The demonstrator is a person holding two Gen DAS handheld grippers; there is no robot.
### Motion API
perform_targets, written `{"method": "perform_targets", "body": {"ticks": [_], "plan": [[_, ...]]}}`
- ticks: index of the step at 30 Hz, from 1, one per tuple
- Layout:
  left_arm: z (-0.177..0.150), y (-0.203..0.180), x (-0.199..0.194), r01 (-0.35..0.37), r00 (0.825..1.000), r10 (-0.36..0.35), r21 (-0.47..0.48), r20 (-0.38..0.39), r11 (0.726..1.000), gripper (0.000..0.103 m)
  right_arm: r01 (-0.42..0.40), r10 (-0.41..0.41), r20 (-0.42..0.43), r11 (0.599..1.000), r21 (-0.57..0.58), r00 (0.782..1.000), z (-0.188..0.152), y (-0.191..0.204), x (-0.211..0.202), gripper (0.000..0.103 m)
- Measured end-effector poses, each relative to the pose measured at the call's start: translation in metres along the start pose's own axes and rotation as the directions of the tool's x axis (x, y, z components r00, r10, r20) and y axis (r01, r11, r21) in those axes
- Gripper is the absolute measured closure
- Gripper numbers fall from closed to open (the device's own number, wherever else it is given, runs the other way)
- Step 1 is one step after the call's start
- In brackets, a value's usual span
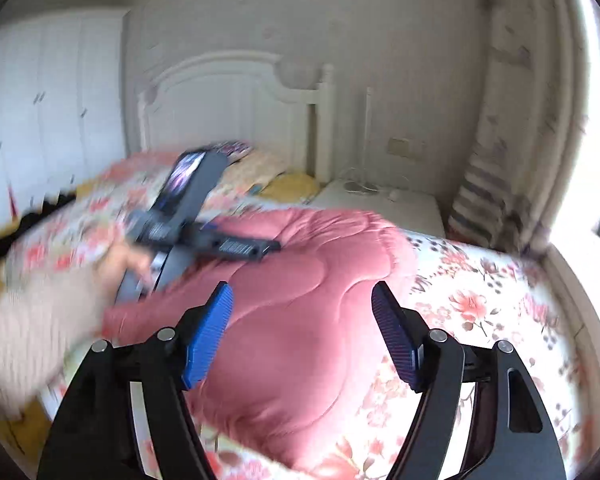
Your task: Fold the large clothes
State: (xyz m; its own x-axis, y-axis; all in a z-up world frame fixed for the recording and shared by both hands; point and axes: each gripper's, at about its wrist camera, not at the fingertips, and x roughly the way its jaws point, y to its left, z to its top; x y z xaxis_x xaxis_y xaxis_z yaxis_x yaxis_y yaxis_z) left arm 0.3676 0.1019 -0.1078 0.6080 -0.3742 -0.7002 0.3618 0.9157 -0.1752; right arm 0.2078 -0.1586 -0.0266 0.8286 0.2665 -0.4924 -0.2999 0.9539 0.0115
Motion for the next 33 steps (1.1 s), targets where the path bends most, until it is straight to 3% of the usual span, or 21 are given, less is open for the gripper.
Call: {"method": "perform_targets", "body": {"ticks": [2, 4, 5, 7, 9, 11, 12, 16, 18, 19, 20, 21, 23, 26, 28, 31, 33], "plan": [[-0.001, 0.0, -0.001, -0.008, 1.0, 0.008, -0.003, 0.004, 1.0, 0.002, -0.023, 0.023, -0.013, 1.0, -0.006, 1.0, 0.014, 0.004, 0.016, 0.033], [-0.002, -0.002, -0.004, -0.008, 1.0, 0.008, 0.005, 0.007, 1.0, 0.002, -0.057, 0.048, -0.151, 0.997, -0.052, 0.987, -0.005, 0.014, 0.05, 0.03], [-0.002, -0.004, -0.004, -0.022, 1.0, 0.022, 0.012, -0.003, 1.0, 0.002, -0.012, -0.011, -0.187, 0.992, -0.124, 0.982, -0.021, 0.024, 0.068, 0.027], [0.0, -0.011, -0.009, -0.082, 0.996, 0.083, 0.037, -0.025, 0.996, 0.002, 0.035, -0.064, -0.164, 0.984, -0.177, 0.984, -0.038, 0.035, 0.078, 0.027], [0.006, -0.03, -0.026, -0.233, 0.971, 0.236, 0.089, -0.027, 0.968, 0.002, 0.052, -0.083, -0.169, 0.983, -0.178, 0.982, -0.037, 0.037, 0.078, 0.027], [0.012, -0.051, -0.047, -0.337, 0.941, 0.339, 0.099, -0.005, 0.936, 0.002, 0.053, -0.088, -0.182, 0.98, -0.193, 0.979, -0.035, 0.038, 0.08, 0.027], [0.013, -0.061, -0.059, -0.356, 0.934, 0.356, 0.091, 0.015, 0.93, 0.002, 0.051, -0.086, -0.18, 0.98, -0.191, 0.98, -0.036, 0.036, 0.077, 0.027], [0.005, -0.096, -0.096, -0.277, 0.959, 0.272, 0.056, 0.078, 0.959, 0.002, 0.049, -0.077, -0.163, 0.984, -0.173, 0.984, -0.044, 0.037, 0.074, 0.027], [-0.01, -0.101, -0.08, -0.312, 0.95, 0.307, 0.082, 0.065, 0.947, 0.002, 0.051, -0.079, -0.156, 0.983, -0.177, 0.985, -0.045, 0.04, 0.073, 0.027], [-0.019, -0.097, -0.059, -0.372, 0.928, 0.37, 0.103, 0.036, 0.923, 0.002, 0.049, -0.077, -0.153, 0.983, -0.179, 0.985, -0.046, 0.04, 0.073, 0.027], [-0.028, -0.09, -0.045, -0.387, 0.922, 0.387, 0.107, 0.022, 0.916, 0.002, 0.046, -0.074, -0.152, 0.983, -0.18, 0.985, -0.046, 0.038, 0.072, 0.027], [-0.037, -0.08, -0.04, -0.348, 0.937, 0.344, 0.089, 0.063, 0.933, 0.002, 0.04, -0.067, -0.151, 0.983, -0.18, 0.986, -0.047, 0.037, 0.07, 0.027], [-0.045, -0.065, -0.042, -0.291, 0.95, 0.285, 0.025, 0.131, 0.957, 0.002, 0.011, -0.038, -0.147, 0.983, -0.182, 0.988, -0.048, 0.035, 0.067, 0.027], [-0.046, -0.069, -0.045, -0.318, 0.941, 0.311, 0.033, 0.132, 0.948, 0.002, -0.009, -0.02, -0.149, 0.981, -0.195, 0.989, -0.047, 0.037, 0.063, 0.027], [-0.047, -0.071, -0.044, -0.335, 0.935, 0.326, 0.045, 0.14, 0.941, 0.002, -0.057, 0.029, -0.154, 0.982, -0.179, 0.988, -0.043, 0.031, 0.055, 0.027], [-0.047, -0.066, -0.045, -0.3, 0.946, 0.295, 0.019, 0.131, 0.954, 0.002, -0.176, 0.165, -0.142, 0.982, -0.07, 0.976, -0.026, 0.005, 0.041, 0.031], [-0.045, -0.061, -0.045, -0.282, 0.952, 0.279, 0.007, 0.124, 0.959, 0.002, -0.171, 0.169, -0.096, 0.985, -0.011, 0.981, -0.008, -0.018, 0.034, 0.036]]}}
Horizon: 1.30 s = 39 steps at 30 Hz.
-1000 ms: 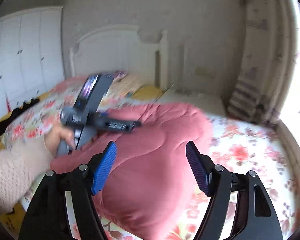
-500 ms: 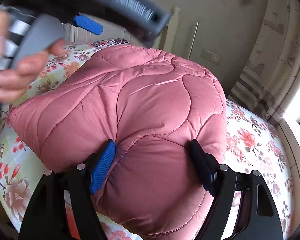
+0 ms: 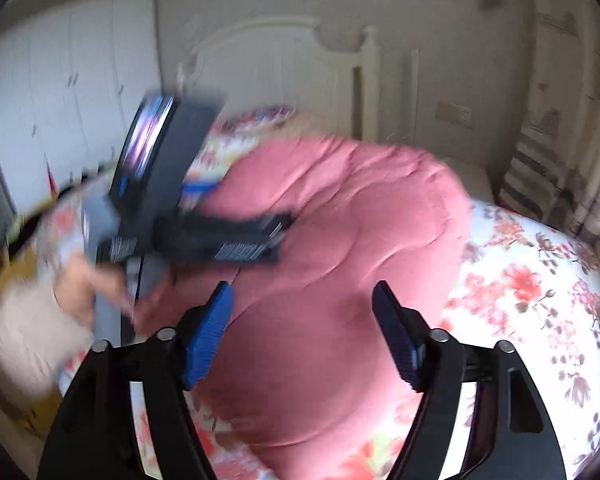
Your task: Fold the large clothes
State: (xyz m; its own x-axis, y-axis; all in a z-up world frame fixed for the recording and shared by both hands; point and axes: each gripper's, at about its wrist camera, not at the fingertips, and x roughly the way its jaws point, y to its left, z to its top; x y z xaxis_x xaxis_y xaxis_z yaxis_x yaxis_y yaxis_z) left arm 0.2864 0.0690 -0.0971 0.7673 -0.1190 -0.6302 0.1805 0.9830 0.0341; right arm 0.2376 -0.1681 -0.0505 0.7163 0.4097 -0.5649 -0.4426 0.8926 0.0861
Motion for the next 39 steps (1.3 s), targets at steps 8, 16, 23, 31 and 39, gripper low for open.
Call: {"method": "perform_targets", "body": {"ticks": [8, 16, 23, 31, 39], "plan": [[-0.002, 0.006, 0.001, 0.019, 1.0, -0.019, -0.014, 0.001, 1.0, 0.002, 0.071, -0.074, 0.063, 0.996, 0.05, 0.995, 0.087, -0.047, 0.035, 0.051], [-0.004, 0.011, 0.006, 0.05, 0.998, -0.051, -0.035, -0.027, 0.998, 0.002, 0.153, -0.167, -0.266, 0.986, -0.072, 0.95, 0.099, -0.059, 0.168, 0.051], [-0.004, 0.013, 0.007, 0.069, 0.996, -0.071, -0.044, -0.052, 0.997, 0.002, 0.148, -0.16, -0.357, 0.987, -0.061, 0.92, 0.078, -0.063, 0.195, 0.05], [0.058, 0.036, -0.041, 0.136, 0.99, -0.13, -0.16, 0.046, 0.978, 0.002, 0.155, -0.155, -0.353, 0.987, -0.028, 0.923, 0.076, -0.07, 0.195, 0.05], [0.046, 0.049, 0.073, 0.052, 0.971, -0.103, -0.23, -0.217, 0.972, 0.002, 0.162, -0.145, -0.341, 0.987, 0.021, 0.929, 0.075, -0.077, 0.192, 0.05]]}}
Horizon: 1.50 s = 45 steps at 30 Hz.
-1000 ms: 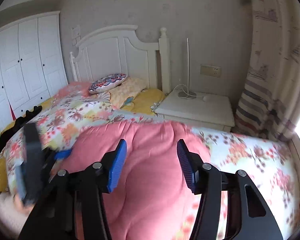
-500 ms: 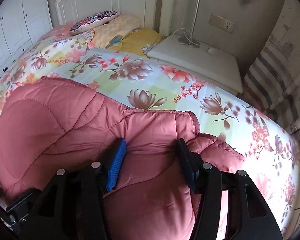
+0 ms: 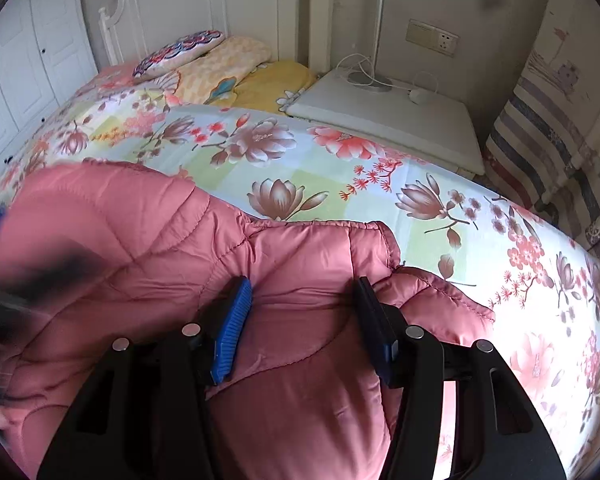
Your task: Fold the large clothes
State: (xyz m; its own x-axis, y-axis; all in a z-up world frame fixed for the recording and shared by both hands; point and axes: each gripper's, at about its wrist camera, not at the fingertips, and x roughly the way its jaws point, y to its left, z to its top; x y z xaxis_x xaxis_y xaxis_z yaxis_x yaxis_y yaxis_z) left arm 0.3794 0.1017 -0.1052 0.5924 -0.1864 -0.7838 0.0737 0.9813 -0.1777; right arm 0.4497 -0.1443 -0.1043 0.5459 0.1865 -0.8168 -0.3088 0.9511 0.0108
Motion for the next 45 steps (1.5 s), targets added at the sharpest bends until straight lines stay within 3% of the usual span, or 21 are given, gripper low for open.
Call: {"method": "perform_targets", "body": {"ticks": [5, 10, 12, 14, 17, 19, 21, 22, 25, 29, 33, 38, 41, 43, 45], "plan": [[-0.008, -0.011, -0.013, -0.108, 0.992, 0.103, 0.052, 0.079, 0.993, 0.002, -0.029, 0.029, 0.028, 1.0, 0.004, 0.999, 0.003, -0.007, -0.012, 0.05], [-0.007, -0.006, -0.013, -0.086, 0.994, 0.084, 0.024, 0.076, 0.996, 0.002, -0.043, 0.016, 0.17, 0.987, 0.157, 0.985, 0.014, -0.043, -0.042, 0.05], [-0.006, -0.006, -0.012, -0.084, 0.994, 0.083, 0.016, 0.075, 0.996, 0.002, -0.041, 0.016, 0.128, 0.98, 0.194, 0.992, 0.015, -0.051, -0.028, 0.05], [-0.006, -0.005, -0.01, -0.091, 0.993, 0.089, 0.012, 0.072, 0.996, 0.002, 0.006, -0.006, -0.008, 0.994, 0.113, 1.0, 0.007, -0.039, 0.01, 0.05], [-0.007, -0.003, -0.01, -0.081, 0.994, 0.081, 0.006, 0.076, 0.997, 0.002, -0.047, 0.05, -0.017, 0.983, 0.179, 0.999, 0.003, -0.049, 0.019, 0.05], [-0.007, -0.002, -0.011, -0.079, 0.993, 0.079, 0.0, 0.083, 0.997, 0.002, -0.011, 0.015, -0.024, 0.989, 0.147, 1.0, 0.006, -0.044, 0.01, 0.05], [-0.009, 0.001, -0.012, -0.073, 0.993, 0.074, -0.011, 0.087, 0.997, 0.002, 0.046, -0.047, 0.002, 0.992, 0.113, 0.999, 0.008, -0.036, -0.012, 0.05], [-0.009, 0.002, -0.013, -0.067, 0.994, 0.068, -0.018, 0.089, 0.998, 0.002, 0.038, -0.043, 0.041, 0.993, 0.114, 0.998, 0.007, -0.032, -0.028, 0.05], [-0.009, 0.004, -0.013, -0.058, 0.994, 0.06, -0.025, 0.087, 0.998, 0.002, -0.084, 0.064, 0.18, 0.991, 0.105, 0.982, -0.012, -0.015, -0.081, 0.049], [-0.008, 0.004, -0.013, -0.055, 0.995, 0.057, -0.029, 0.084, 0.998, 0.002, 0.025, -0.023, 0.093, 0.999, -0.023, 0.995, -0.047, 0.021, -0.057, 0.048], [-0.011, 0.005, -0.018, -0.069, 0.993, 0.072, -0.036, 0.093, 0.997, 0.002, -0.004, 0.002, 0.078, 1.0, 0.024, 0.997, -0.048, 0.01, -0.063, 0.048], [-0.013, 0.012, -0.02, -0.047, 0.994, 0.053, -0.062, 0.094, 0.997, 0.002, 0.001, -0.002, 0.194, 1.0, 0.002, 0.981, -0.052, 0.025, -0.118, 0.046], [-0.013, 0.012, -0.018, -0.047, 0.994, 0.052, -0.06, 0.092, 0.997, 0.002, 0.062, -0.055, 0.123, 0.997, -0.053, 0.991, -0.076, 0.046, -0.095, 0.043], [-0.013, 0.011, -0.019, -0.049, 0.994, 0.054, -0.059, 0.092, 0.997, 0.002, 0.11, -0.096, 0.16, 0.99, -0.084, 0.982, -0.085, 0.052, -0.081, 0.043], [-0.014, 0.011, -0.02, -0.052, 0.994, 0.057, -0.06, 0.094, 0.997, 0.002, 0.075, -0.066, 0.143, 0.996, -0.056, 0.988, -0.083, 0.046, -0.084, 0.043]]}}
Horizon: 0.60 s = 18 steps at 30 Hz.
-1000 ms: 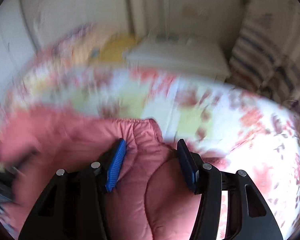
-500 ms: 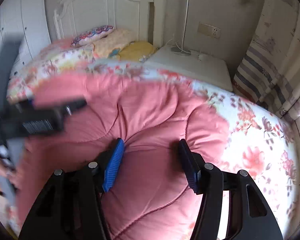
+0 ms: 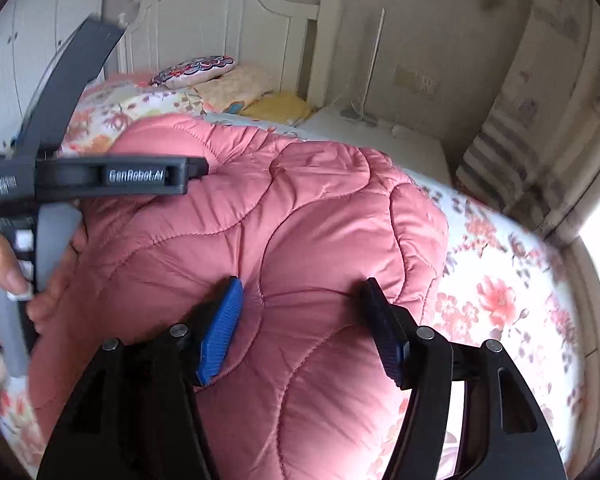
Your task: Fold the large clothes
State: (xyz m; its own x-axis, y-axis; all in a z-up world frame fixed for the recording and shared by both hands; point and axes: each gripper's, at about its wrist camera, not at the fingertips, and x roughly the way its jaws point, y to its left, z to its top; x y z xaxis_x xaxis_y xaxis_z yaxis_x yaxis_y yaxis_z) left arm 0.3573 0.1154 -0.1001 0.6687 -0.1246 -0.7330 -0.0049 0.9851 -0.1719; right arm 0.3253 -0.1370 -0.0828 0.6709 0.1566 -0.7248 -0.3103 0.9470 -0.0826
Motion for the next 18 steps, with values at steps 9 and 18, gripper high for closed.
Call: {"method": "perform_targets", "body": {"ticks": [9, 18], "plan": [[0.001, 0.003, 0.002, 0.019, 1.0, -0.019, -0.01, -0.006, 1.0, 0.002, 0.01, -0.009, 0.038, 0.999, -0.04, 0.999, -0.024, 0.015, -0.024, 0.041], [0.0, 0.002, -0.001, 0.004, 1.0, -0.004, -0.002, 0.001, 1.0, 0.002, -0.033, 0.039, 0.082, 0.997, -0.068, 0.996, -0.026, 0.031, -0.073, 0.042]]}}
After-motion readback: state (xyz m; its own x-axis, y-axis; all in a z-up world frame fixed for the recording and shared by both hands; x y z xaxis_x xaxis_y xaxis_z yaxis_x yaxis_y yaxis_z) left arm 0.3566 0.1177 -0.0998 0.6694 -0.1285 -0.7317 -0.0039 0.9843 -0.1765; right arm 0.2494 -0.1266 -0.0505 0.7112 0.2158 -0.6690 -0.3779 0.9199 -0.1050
